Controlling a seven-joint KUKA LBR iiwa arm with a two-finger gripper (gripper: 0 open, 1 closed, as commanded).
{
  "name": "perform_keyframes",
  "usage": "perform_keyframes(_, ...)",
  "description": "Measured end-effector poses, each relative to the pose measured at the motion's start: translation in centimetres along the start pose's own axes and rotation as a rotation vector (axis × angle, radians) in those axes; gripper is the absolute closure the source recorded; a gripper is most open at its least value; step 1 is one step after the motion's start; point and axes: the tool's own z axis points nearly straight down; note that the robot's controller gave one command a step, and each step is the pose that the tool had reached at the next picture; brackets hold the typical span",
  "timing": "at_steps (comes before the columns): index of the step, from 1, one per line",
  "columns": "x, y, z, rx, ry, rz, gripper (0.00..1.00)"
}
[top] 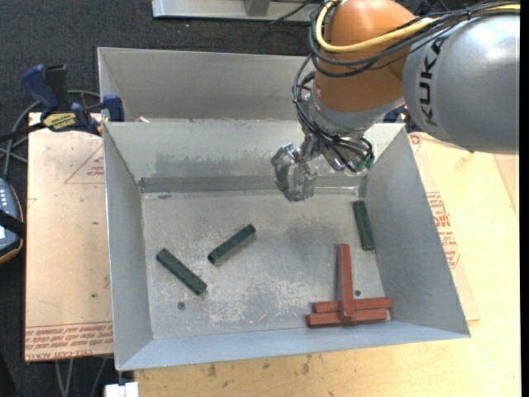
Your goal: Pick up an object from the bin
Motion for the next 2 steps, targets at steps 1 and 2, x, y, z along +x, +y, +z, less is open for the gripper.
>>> perform_keyframes(1,0.2,0.2,0.5,-0.004,0.008,0.0,0.0)
perform_keyframes(2,0.7,9.9,14.7,-0.011,0.017,-0.138,0.0)
